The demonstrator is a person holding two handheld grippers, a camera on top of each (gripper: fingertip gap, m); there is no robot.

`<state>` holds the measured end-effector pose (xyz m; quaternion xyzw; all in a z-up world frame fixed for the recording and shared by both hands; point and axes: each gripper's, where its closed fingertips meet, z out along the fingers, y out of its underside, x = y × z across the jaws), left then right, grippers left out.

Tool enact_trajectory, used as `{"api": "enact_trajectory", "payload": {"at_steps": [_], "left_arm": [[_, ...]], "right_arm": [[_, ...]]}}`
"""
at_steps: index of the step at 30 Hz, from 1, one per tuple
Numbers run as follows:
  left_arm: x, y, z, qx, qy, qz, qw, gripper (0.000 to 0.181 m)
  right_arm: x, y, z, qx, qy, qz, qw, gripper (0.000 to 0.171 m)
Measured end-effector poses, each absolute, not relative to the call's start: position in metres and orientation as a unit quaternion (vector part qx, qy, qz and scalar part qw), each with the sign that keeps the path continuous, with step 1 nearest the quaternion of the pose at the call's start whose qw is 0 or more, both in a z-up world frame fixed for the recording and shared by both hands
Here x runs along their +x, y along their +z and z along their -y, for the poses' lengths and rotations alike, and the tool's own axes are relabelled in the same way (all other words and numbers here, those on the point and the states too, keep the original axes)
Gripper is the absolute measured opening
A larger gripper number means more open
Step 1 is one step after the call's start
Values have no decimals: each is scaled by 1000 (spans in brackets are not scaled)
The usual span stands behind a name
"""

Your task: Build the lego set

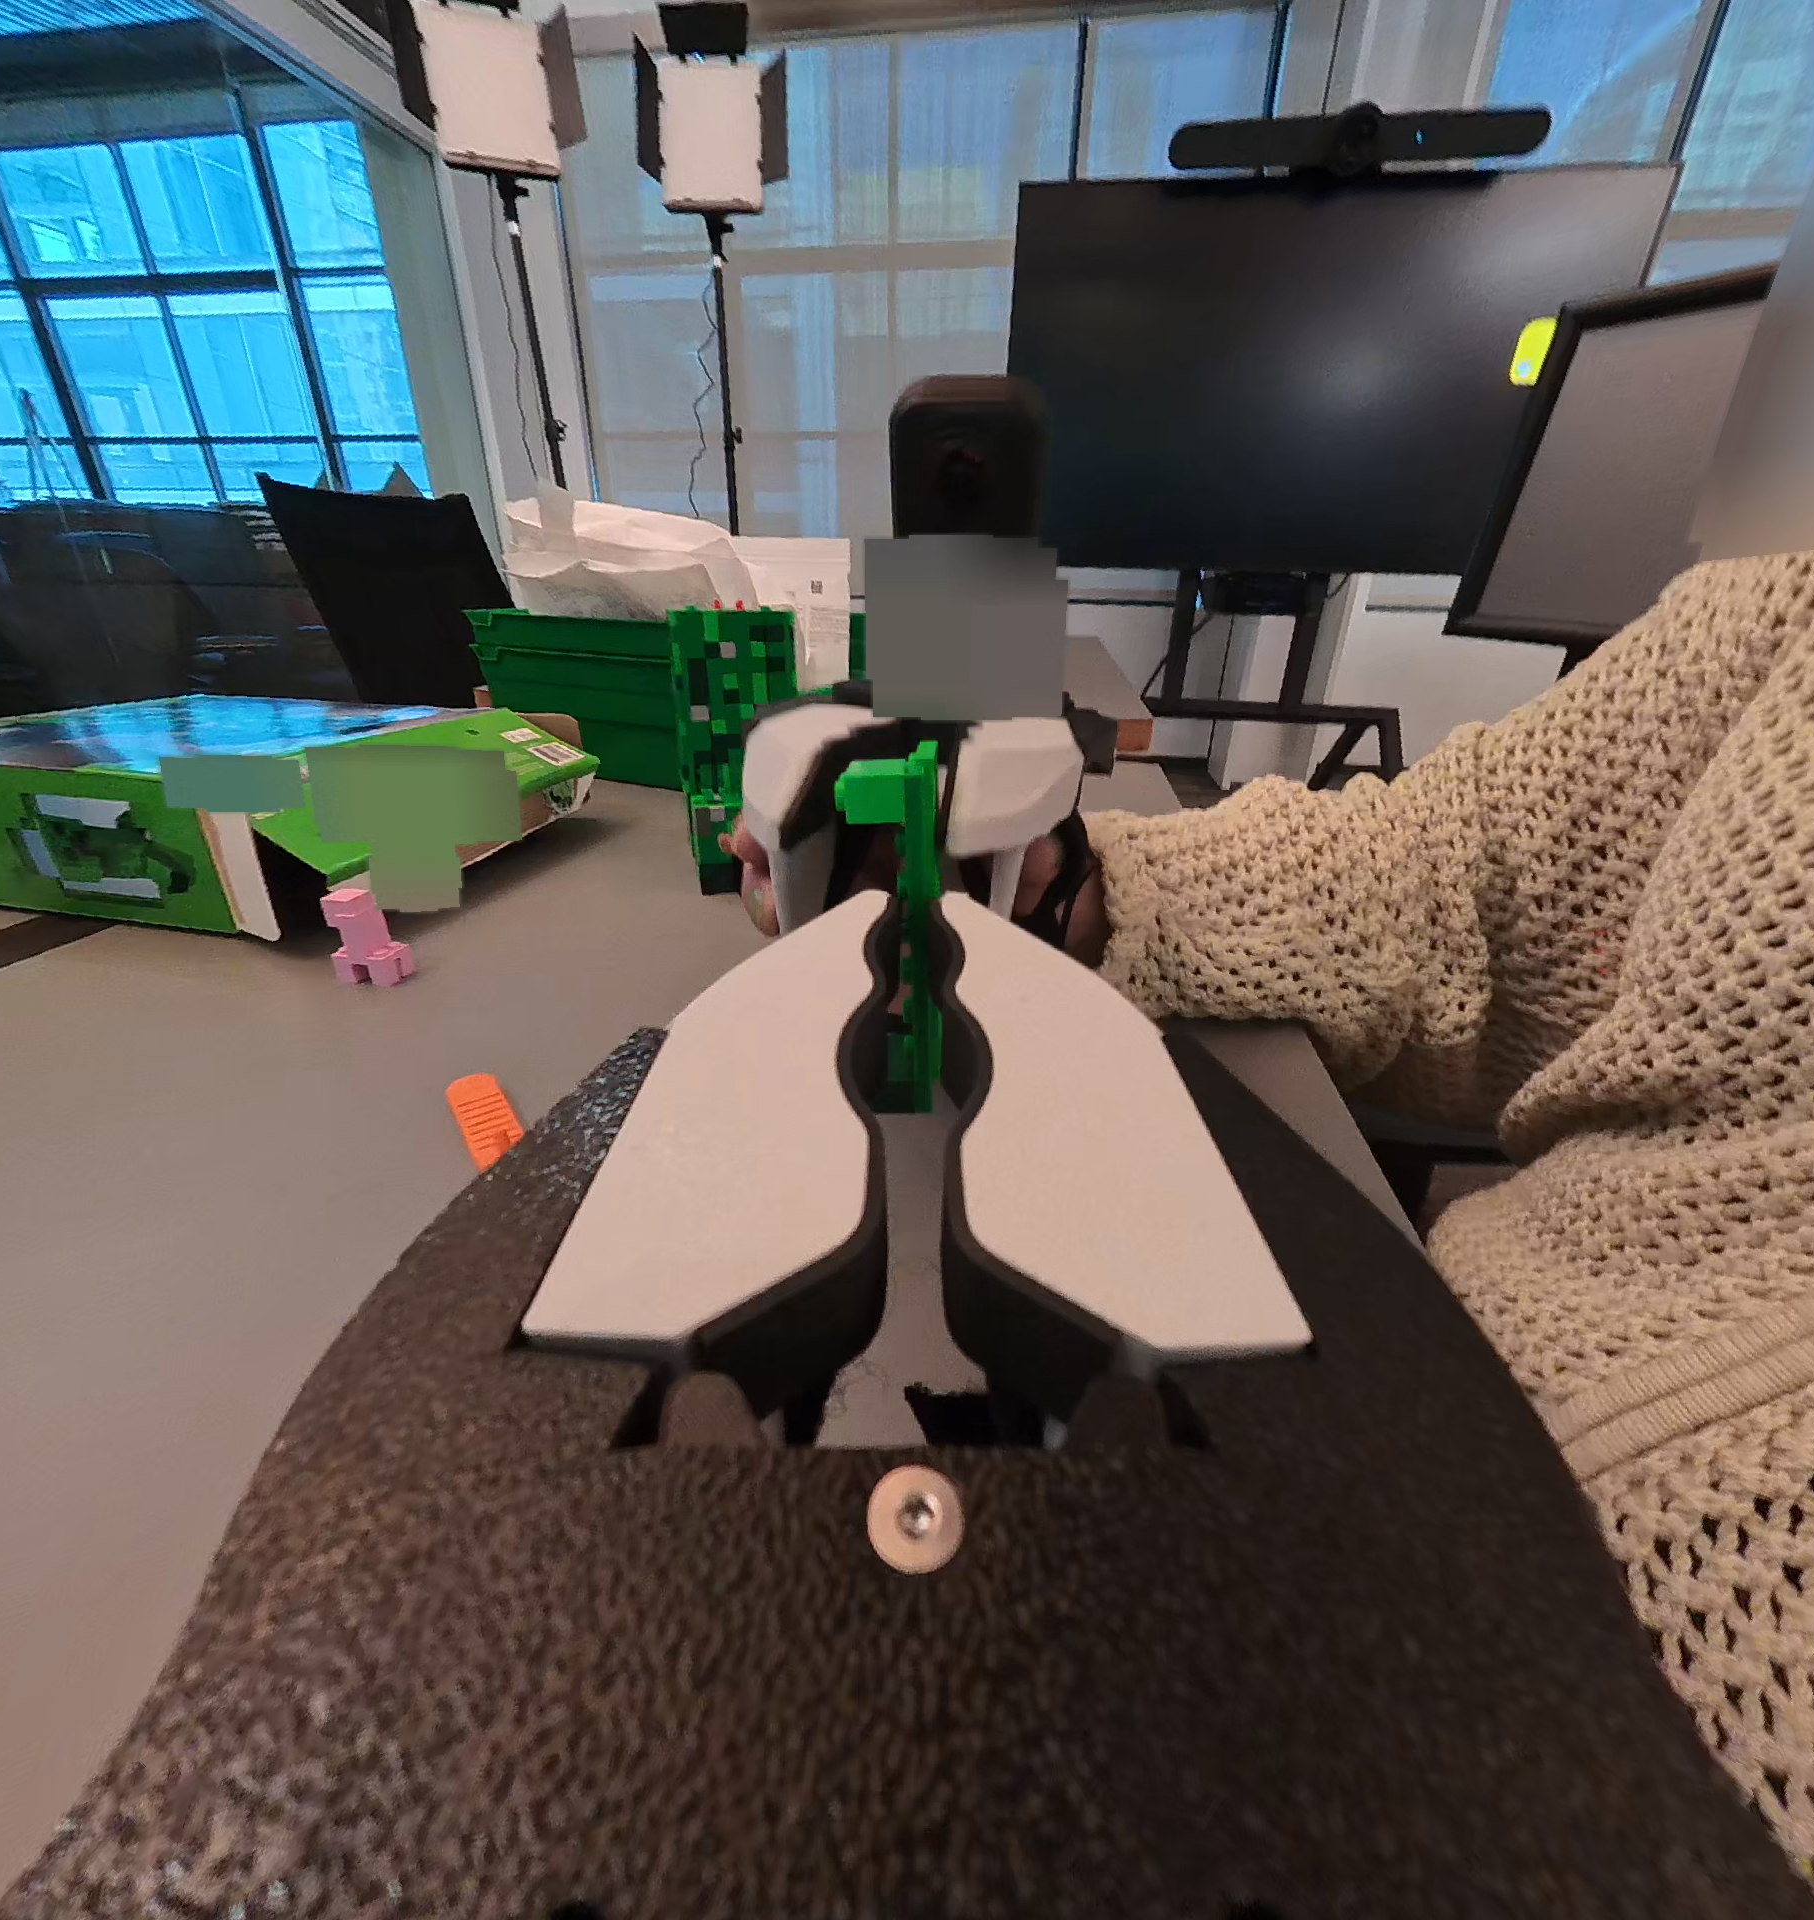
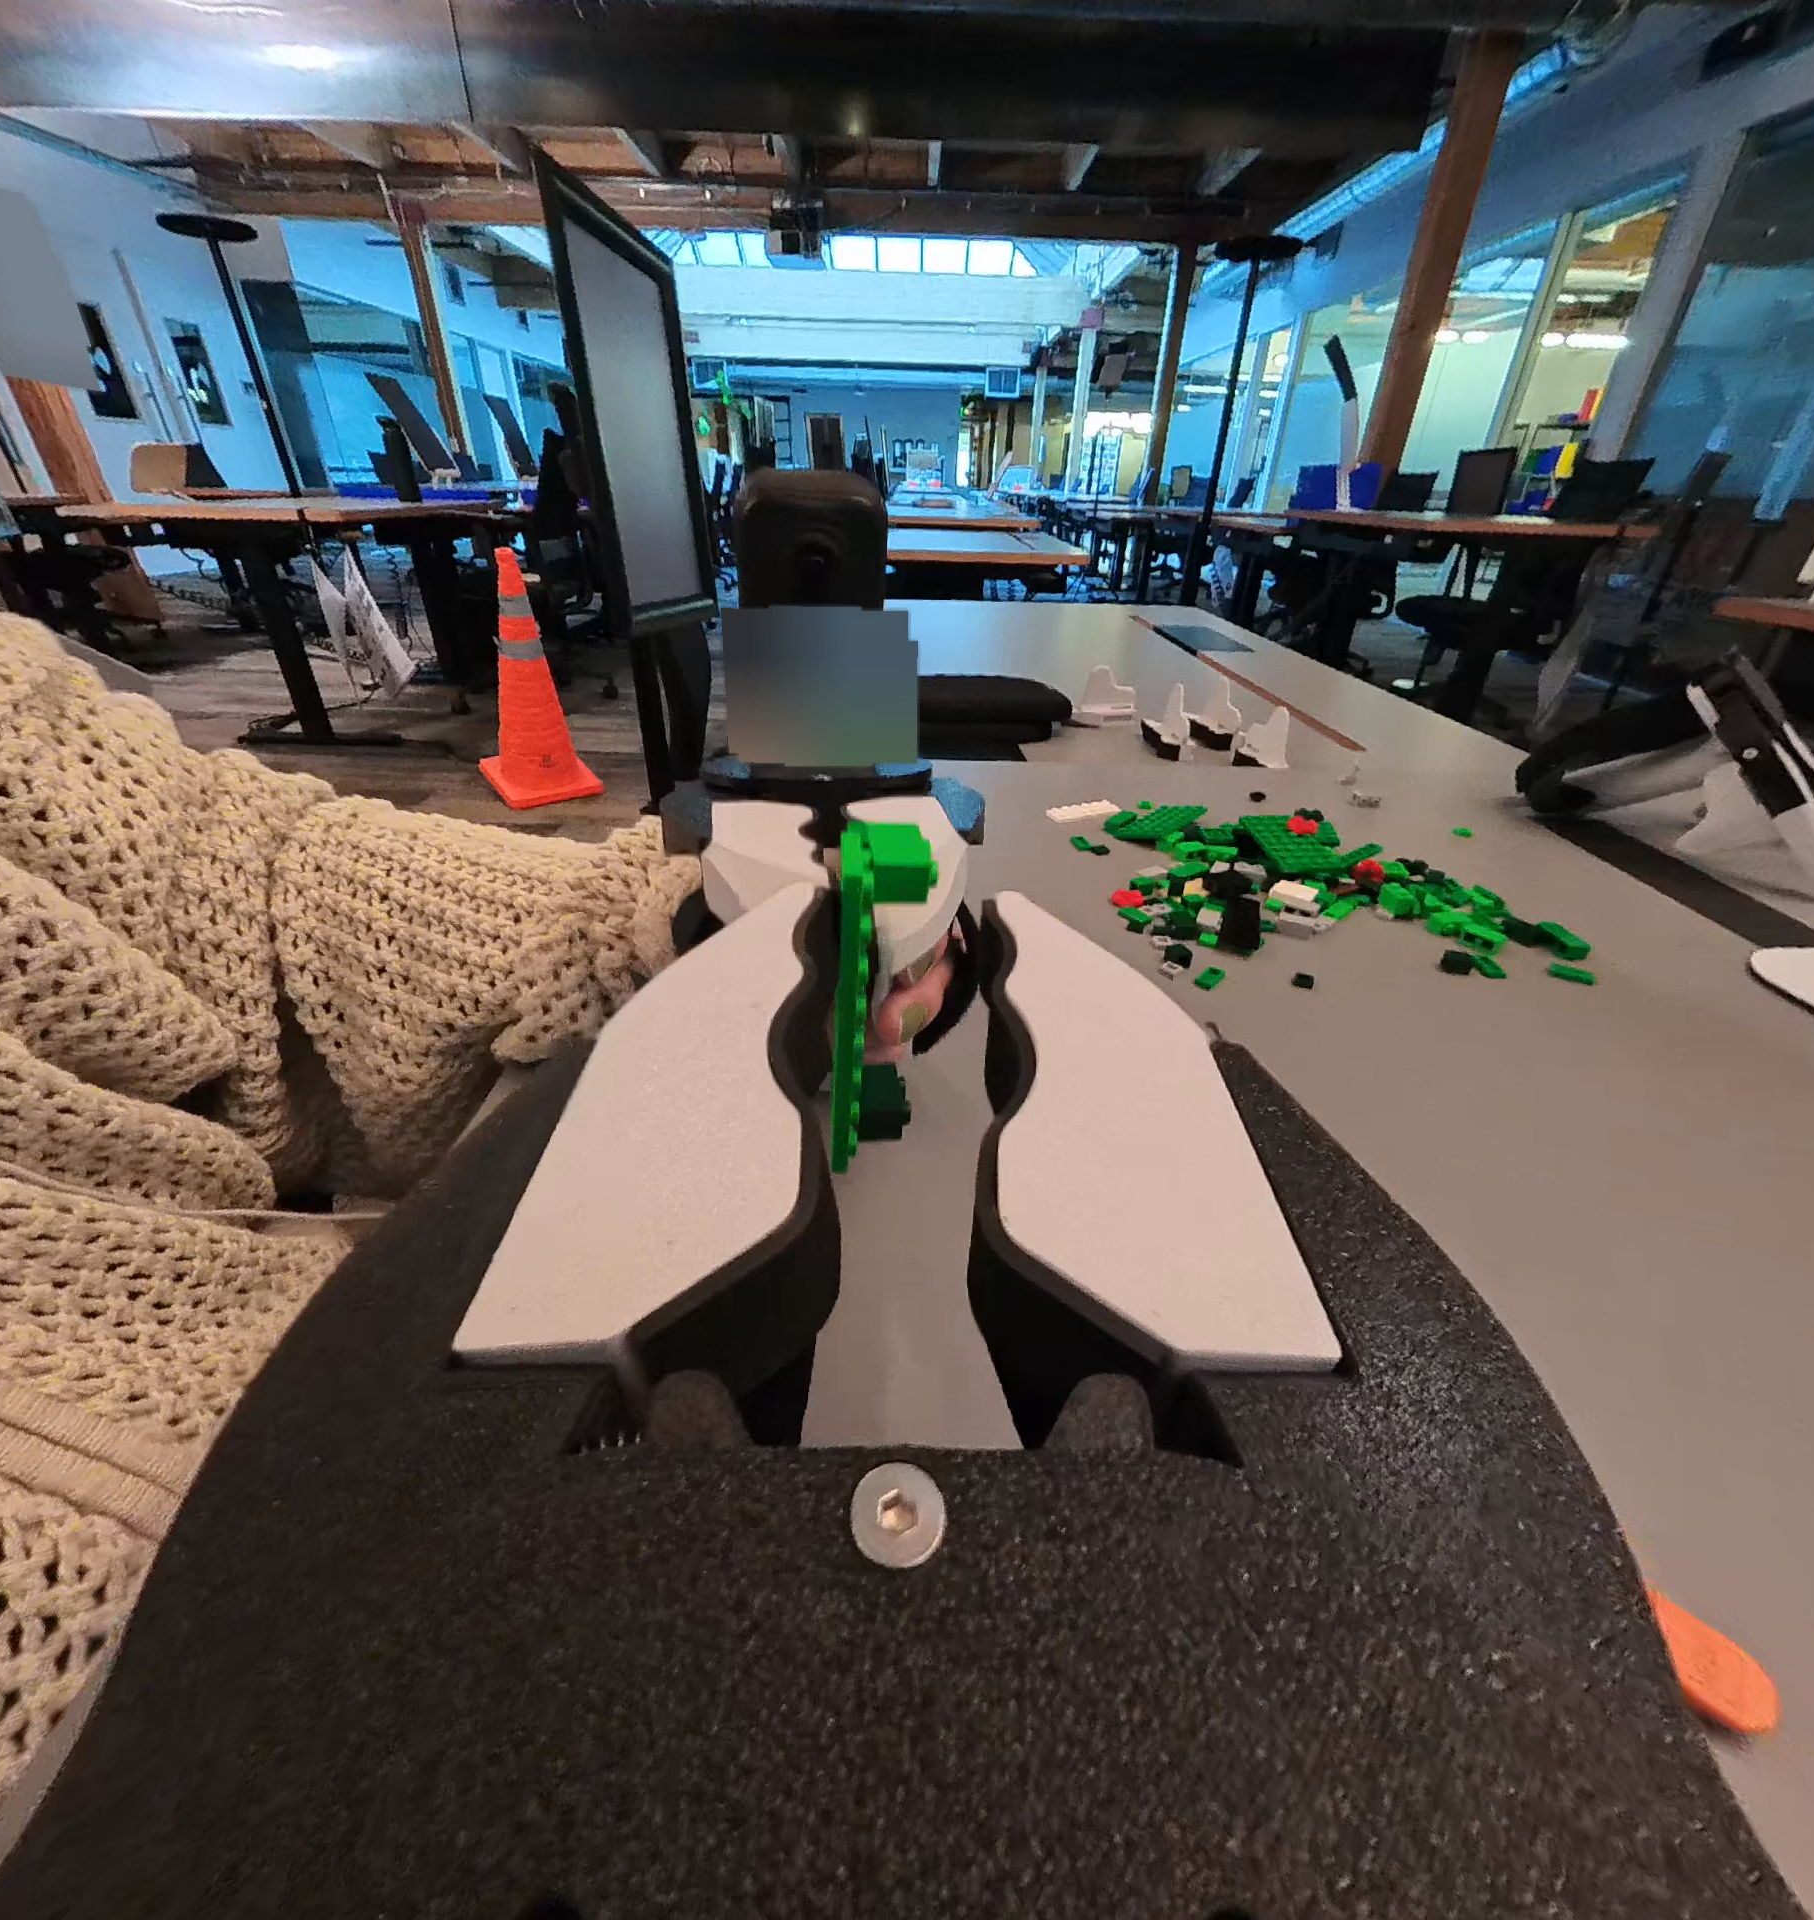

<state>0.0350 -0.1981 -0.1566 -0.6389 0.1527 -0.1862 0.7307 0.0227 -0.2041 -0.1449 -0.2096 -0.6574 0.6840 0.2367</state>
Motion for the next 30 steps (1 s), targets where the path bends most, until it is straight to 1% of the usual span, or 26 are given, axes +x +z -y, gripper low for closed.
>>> {"api": "enact_trajectory", "payload": {"at_steps": [3,6,14,25,30], "left_arm": [[37,-157,198,-640,-184,-160,729,4],[38,-157,199,-639,-189,-162,728,4],[44,-157,201,-634,-196,-179,727,4],[47,-156,203,-630,-192,-188,729,4],[47,-156,203,-630,-197,-184,728,4]], "right_arm": [[25,-142,206,-201,688,655,239,23],[28,-141,208,-185,687,657,251,17],[34,-140,213,-153,681,659,281,17],[38,-141,216,-143,693,661,250,15],[38,-141,216,-139,691,661,257,15]]}}
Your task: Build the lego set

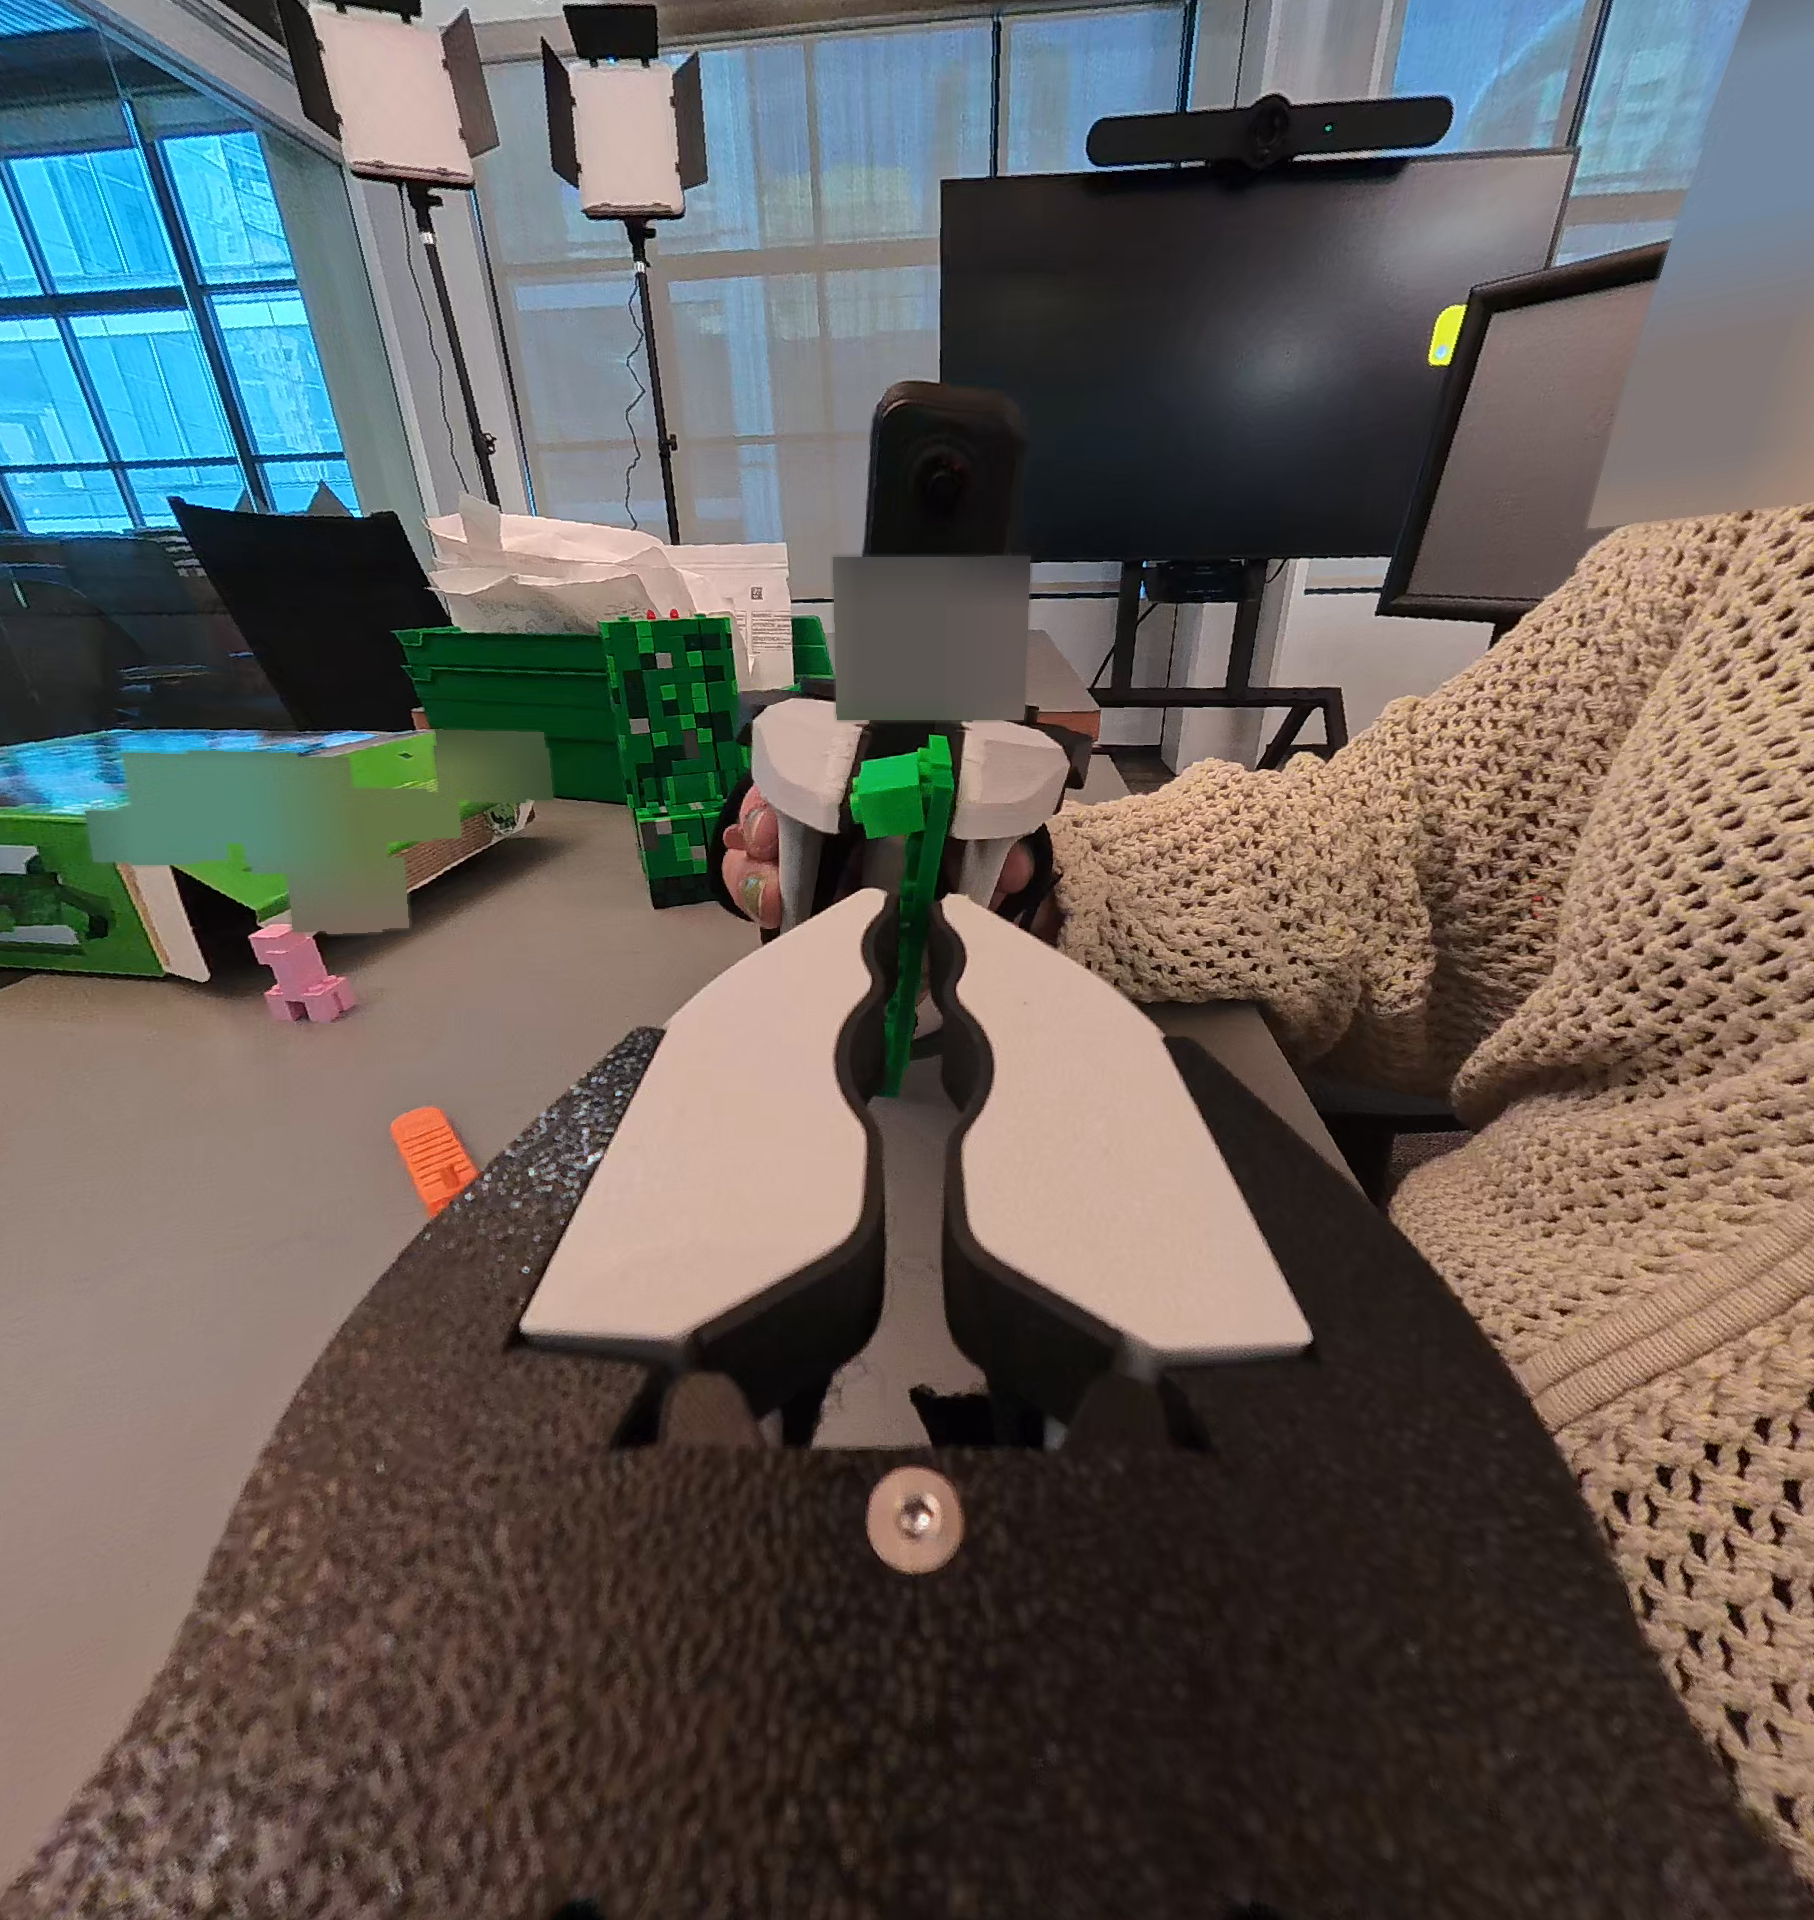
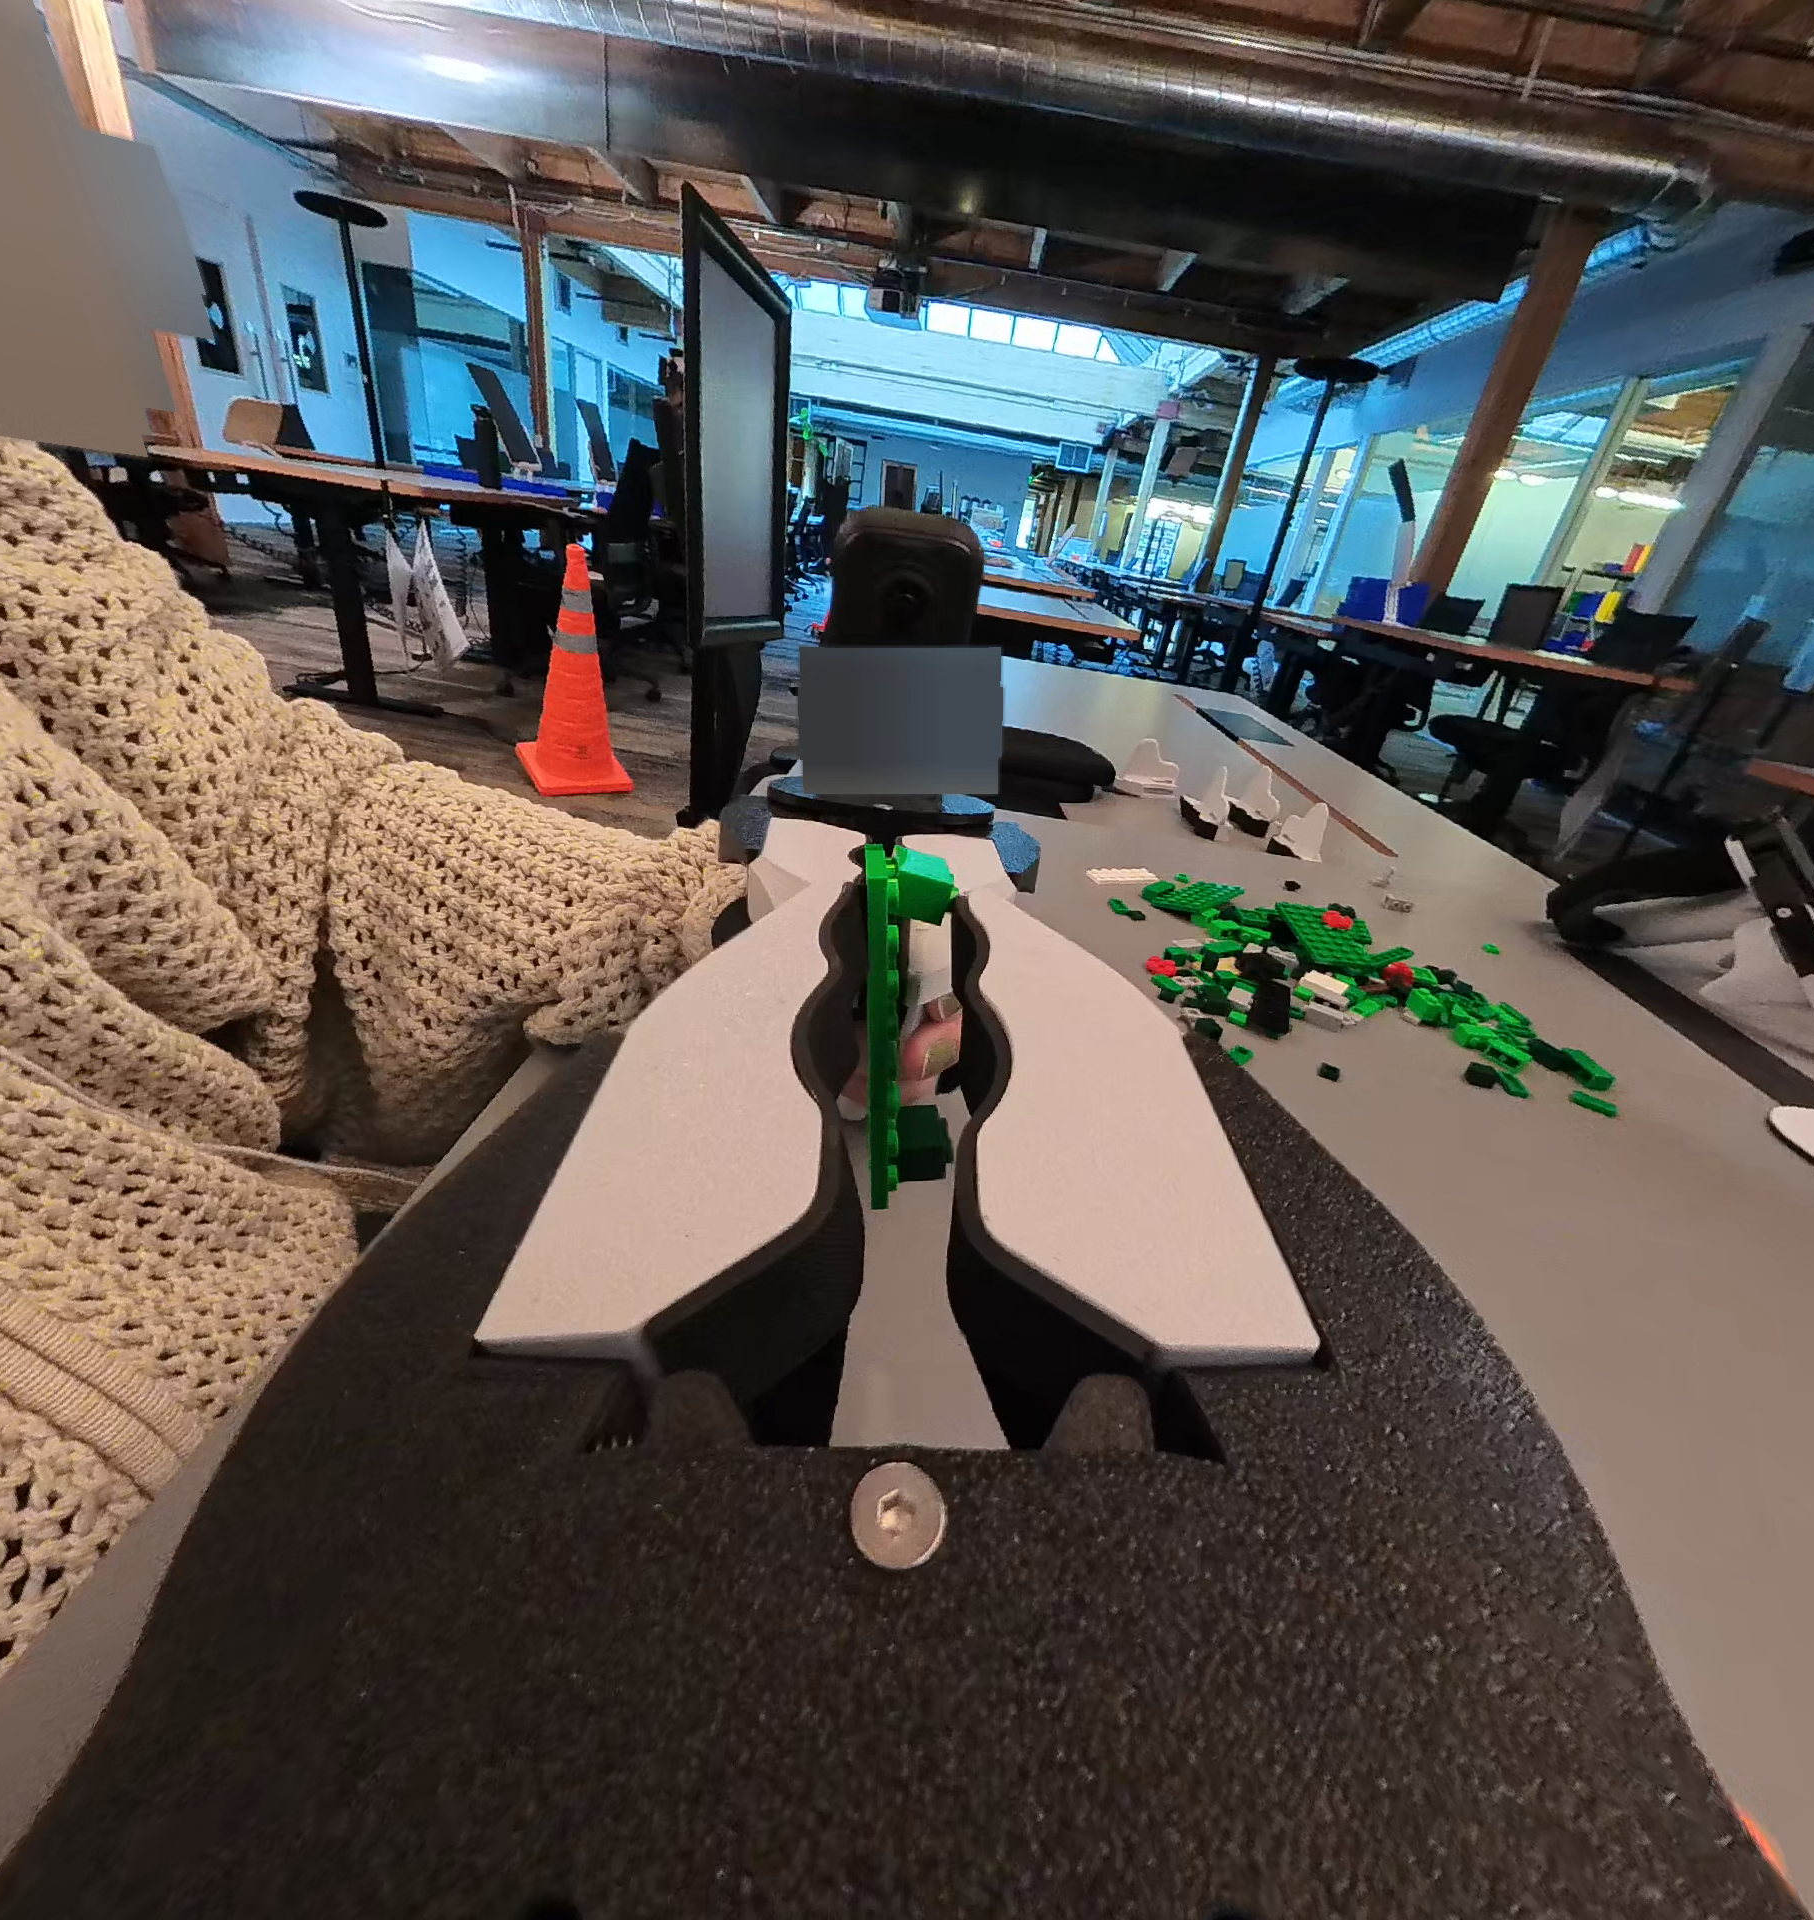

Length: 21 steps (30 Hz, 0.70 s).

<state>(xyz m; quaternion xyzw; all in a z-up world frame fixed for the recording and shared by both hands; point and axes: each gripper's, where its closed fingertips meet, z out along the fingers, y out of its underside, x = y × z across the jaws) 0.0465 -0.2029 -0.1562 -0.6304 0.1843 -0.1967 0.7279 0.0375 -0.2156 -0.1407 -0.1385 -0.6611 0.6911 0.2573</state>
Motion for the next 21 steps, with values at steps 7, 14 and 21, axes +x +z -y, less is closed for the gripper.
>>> {"api": "enact_trajectory", "payload": {"at_steps": [7,14,21], "left_arm": [[47,-156,203,-632,-216,-172,724,5],[47,-156,203,-632,-223,-168,723,5],[47,-157,202,-636,-230,-166,718,4]], "right_arm": [[39,-140,215,-129,689,662,266,15],[38,-140,215,-128,690,661,265,15],[35,-141,211,-147,697,653,256,16]]}}
